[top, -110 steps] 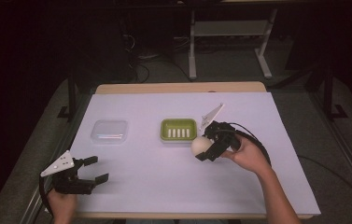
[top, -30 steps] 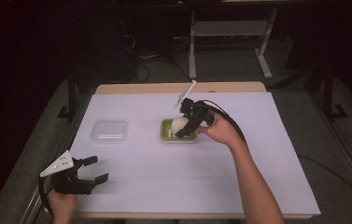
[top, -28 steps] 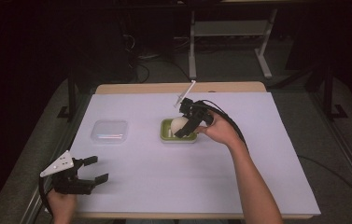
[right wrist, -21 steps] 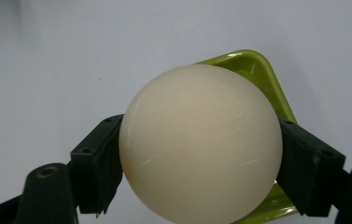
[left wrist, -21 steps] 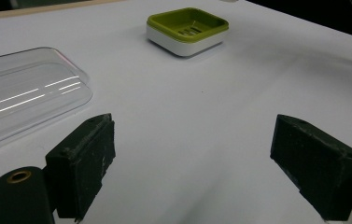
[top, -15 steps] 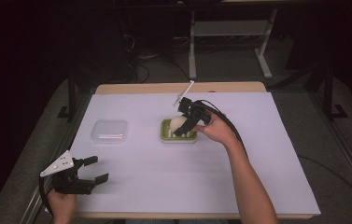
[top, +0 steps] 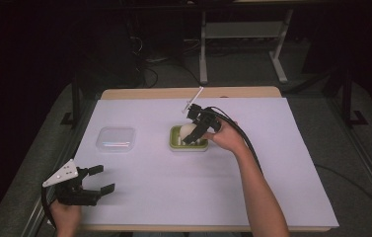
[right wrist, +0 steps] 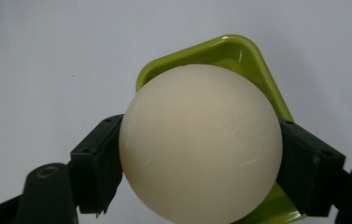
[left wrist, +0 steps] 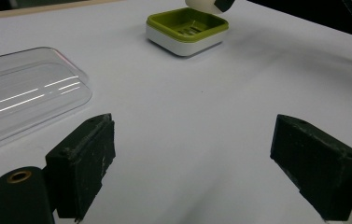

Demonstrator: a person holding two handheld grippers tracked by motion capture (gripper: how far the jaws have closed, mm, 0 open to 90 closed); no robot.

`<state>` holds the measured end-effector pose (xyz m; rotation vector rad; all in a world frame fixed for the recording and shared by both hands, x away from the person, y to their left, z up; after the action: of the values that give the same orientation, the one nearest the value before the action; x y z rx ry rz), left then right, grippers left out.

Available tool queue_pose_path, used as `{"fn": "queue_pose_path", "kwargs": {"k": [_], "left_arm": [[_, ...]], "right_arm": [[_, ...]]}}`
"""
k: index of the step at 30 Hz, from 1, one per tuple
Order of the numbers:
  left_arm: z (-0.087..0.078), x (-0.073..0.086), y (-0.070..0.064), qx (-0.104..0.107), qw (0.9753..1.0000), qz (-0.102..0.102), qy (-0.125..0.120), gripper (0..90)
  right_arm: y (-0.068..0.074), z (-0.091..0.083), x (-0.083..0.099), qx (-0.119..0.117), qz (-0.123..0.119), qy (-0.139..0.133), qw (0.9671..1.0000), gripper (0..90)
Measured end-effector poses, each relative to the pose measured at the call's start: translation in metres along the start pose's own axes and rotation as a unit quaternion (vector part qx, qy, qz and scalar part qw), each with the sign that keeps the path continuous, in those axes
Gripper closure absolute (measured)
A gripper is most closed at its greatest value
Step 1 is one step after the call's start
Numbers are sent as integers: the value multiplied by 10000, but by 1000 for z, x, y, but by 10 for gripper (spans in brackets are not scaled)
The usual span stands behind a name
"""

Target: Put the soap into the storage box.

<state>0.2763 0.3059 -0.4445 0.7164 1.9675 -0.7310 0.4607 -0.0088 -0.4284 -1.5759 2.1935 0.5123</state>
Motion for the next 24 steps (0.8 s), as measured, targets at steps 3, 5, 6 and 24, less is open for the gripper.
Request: {"fn": "queue_pose_path", "kwargs": {"k": [3,5,6,24], "left_arm": [[0,0,0,7,10000,13,-2,132],[0,0,1,-1,10000,5,3,132],[0,0,1,-3,10000,-2,-1,132],[0,0,1,4,10000,5,8,132]], "right_arm": [[-2,2,0,19,4,11,10000,226],[-5,3,1,35,30,-4,10000,226],[-6,4,1,20,42,-11,10000,226],[-11,23,3,11,166,173,9997,226]]}}
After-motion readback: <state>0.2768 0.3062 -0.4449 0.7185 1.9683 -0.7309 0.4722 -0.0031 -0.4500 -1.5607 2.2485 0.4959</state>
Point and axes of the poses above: each handheld gripper's, and its own axes: z roughly forward along the jaws, x roughly out of its underside, y roughly to its left, the point moved 6 cm from there along z, roughly forward along the jaws, and after that the axes turned 4 degrees about -z, right-handed, at the moved point
